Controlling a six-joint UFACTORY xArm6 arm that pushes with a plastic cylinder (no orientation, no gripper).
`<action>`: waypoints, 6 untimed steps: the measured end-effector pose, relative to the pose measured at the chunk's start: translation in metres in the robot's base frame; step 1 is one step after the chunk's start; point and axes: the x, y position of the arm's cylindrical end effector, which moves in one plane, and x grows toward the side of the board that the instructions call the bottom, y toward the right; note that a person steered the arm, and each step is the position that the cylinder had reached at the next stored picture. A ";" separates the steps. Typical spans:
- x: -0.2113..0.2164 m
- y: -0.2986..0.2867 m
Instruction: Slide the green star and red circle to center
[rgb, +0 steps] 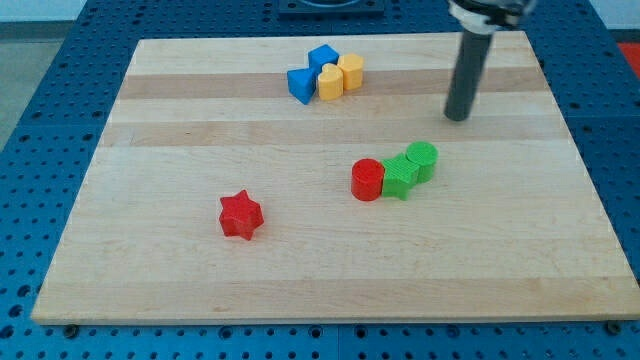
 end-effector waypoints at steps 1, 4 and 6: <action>0.071 -0.003; 0.090 -0.048; 0.106 -0.128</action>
